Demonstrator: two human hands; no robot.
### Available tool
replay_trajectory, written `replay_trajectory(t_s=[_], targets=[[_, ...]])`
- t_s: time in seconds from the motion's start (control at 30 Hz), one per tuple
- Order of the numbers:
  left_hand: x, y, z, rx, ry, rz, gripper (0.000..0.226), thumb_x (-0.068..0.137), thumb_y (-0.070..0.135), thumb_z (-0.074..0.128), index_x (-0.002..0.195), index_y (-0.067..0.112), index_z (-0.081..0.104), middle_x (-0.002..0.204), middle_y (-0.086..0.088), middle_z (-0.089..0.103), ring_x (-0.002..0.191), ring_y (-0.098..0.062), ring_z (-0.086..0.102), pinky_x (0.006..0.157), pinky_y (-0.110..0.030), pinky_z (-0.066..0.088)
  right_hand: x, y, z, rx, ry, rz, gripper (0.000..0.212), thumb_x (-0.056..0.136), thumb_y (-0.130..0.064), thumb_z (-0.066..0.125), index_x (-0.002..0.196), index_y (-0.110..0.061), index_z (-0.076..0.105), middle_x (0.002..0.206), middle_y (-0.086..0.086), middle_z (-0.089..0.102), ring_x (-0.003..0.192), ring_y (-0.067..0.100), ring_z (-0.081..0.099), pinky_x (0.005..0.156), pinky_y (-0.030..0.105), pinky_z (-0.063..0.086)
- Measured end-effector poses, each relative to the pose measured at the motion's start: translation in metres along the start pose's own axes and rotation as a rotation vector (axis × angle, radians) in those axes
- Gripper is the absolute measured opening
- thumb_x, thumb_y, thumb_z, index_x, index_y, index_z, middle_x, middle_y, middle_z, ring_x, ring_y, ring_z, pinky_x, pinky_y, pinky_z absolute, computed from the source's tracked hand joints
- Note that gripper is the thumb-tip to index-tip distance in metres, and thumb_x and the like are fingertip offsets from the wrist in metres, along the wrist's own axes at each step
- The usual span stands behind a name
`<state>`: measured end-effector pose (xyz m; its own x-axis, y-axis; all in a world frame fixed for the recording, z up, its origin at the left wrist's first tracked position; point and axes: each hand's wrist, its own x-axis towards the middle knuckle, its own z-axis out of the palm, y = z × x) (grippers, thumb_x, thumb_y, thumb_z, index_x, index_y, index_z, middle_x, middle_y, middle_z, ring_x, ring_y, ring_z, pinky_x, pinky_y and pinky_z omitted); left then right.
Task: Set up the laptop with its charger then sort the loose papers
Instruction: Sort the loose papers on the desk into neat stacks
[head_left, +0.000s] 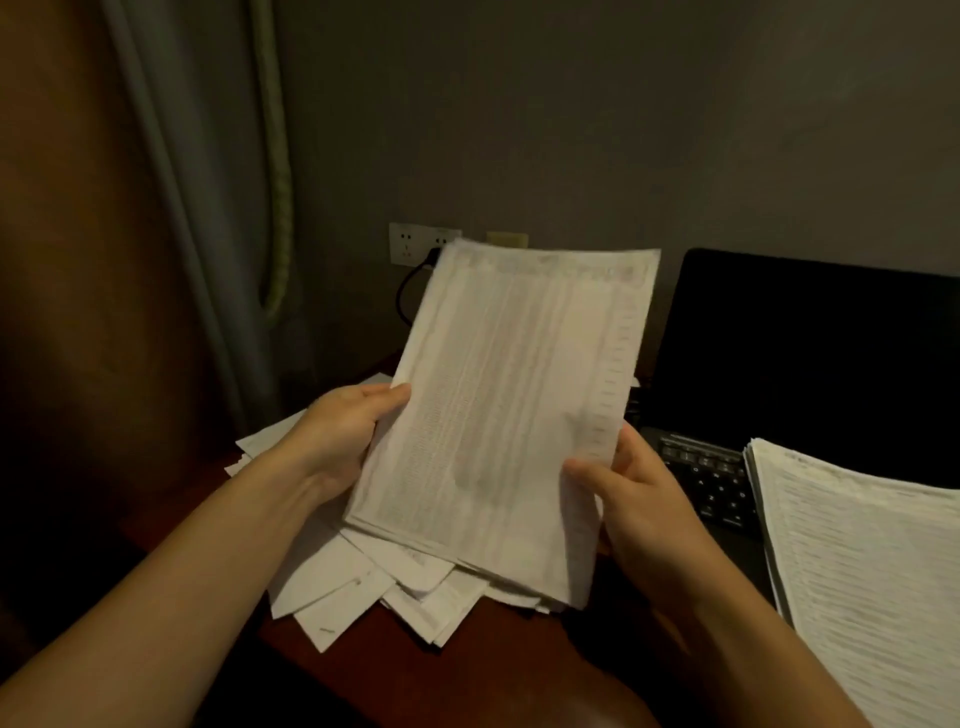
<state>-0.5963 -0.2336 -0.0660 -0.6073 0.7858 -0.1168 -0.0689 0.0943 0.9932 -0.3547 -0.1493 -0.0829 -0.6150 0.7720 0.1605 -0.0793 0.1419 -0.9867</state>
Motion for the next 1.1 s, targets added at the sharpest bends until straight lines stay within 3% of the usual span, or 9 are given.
replay_trajectory(t_s=[0.1,0.23,0.33,0.5,0.6,0.73,0.87,1.0,1.1], targets=[[-0.005,0.008,0.002,-0.027,-0.036,0.106,0.031,0.088,0.033,0.068,0.108,0.010,0.073,0.102,-0.008,0.077,0.091,-0.024,0.075,0.082,-0.042,0.057,0.004,0.005,-0.004,0.004,0.217,-0.078,0.026,0.094,-0.019,0.066,0.112,-0.038,0.061,0.104,-0.019,0.072,0.094,-0.002,0.069,0.066,0.020,0.056],[-0.012,0.009,0.012,-0.139,-0.010,0.228,0.063,0.052,0.052,0.091,0.101,0.015,0.075,0.103,-0.008,0.076,0.093,-0.027,0.074,0.079,-0.044,0.057,0.007,0.007,-0.008,-0.021,0.480,-0.210,0.016,0.087,-0.027,0.075,0.102,-0.028,0.070,0.092,-0.012,0.075,0.085,0.000,0.070,0.061,0.017,0.056],[-0.020,0.012,0.022,-0.188,0.025,0.306,0.058,0.058,0.050,0.084,0.108,0.022,0.070,0.102,-0.002,0.076,0.097,-0.026,0.073,0.082,-0.046,0.058,0.005,0.000,-0.009,-0.008,0.543,-0.287,0.009,0.087,-0.030,0.073,0.094,-0.024,0.071,0.085,-0.010,0.074,0.079,0.000,0.070,0.058,0.013,0.054],[-0.035,0.006,0.032,-0.013,0.134,0.474,0.030,0.082,0.051,0.061,0.110,0.042,0.056,0.101,0.010,0.071,0.093,-0.007,0.069,0.072,-0.026,0.055,0.000,-0.005,-0.007,0.077,0.509,-0.326,0.020,0.089,-0.032,0.066,0.084,-0.014,0.072,0.076,-0.005,0.074,0.063,0.001,0.066,0.053,0.015,0.050],[-0.037,-0.015,0.036,-0.008,0.163,0.444,0.020,0.091,0.043,0.060,0.110,0.043,0.053,0.105,0.009,0.069,0.095,-0.009,0.068,0.074,-0.028,0.056,0.004,0.003,-0.006,0.071,0.434,-0.259,0.002,0.092,-0.025,0.068,0.093,-0.026,0.066,0.087,-0.008,0.074,0.074,-0.004,0.069,0.056,0.011,0.051],[-0.040,-0.039,0.043,-0.047,0.202,0.391,0.026,0.087,0.054,0.055,0.107,0.038,0.060,0.096,0.009,0.072,0.091,-0.013,0.071,0.081,-0.045,0.061,0.007,0.011,0.000,-0.053,0.322,-0.185,0.020,0.093,-0.026,0.067,0.100,-0.040,0.055,0.098,-0.015,0.066,0.089,0.001,0.068,0.059,0.015,0.052],[-0.042,-0.031,0.045,-0.096,0.181,0.440,0.027,0.086,0.051,0.058,0.112,0.045,0.056,0.099,0.013,0.070,0.091,-0.008,0.070,0.069,-0.029,0.058,0.006,0.008,-0.003,-0.003,0.325,-0.283,0.023,0.083,-0.024,0.074,0.103,-0.028,0.063,0.092,-0.016,0.075,0.084,0.003,0.071,0.062,0.016,0.056],[-0.041,-0.024,0.043,-0.069,0.120,0.418,0.027,0.086,0.042,0.066,0.109,0.046,0.053,0.103,0.016,0.066,0.089,0.001,0.066,0.066,-0.016,0.051,0.006,0.009,-0.002,-0.044,0.238,-0.208,0.044,0.076,-0.029,0.083,0.114,-0.027,0.063,0.101,-0.016,0.074,0.091,0.004,0.072,0.068,0.020,0.059],[-0.041,-0.018,0.040,-0.016,0.119,0.479,0.027,0.089,0.041,0.063,0.114,0.045,0.054,0.102,0.019,0.069,0.088,0.011,0.066,0.066,-0.012,0.053,0.005,0.009,-0.004,-0.044,0.274,-0.269,0.040,0.076,-0.026,0.082,0.112,-0.022,0.066,0.099,-0.013,0.075,0.088,0.004,0.072,0.066,0.019,0.057]])
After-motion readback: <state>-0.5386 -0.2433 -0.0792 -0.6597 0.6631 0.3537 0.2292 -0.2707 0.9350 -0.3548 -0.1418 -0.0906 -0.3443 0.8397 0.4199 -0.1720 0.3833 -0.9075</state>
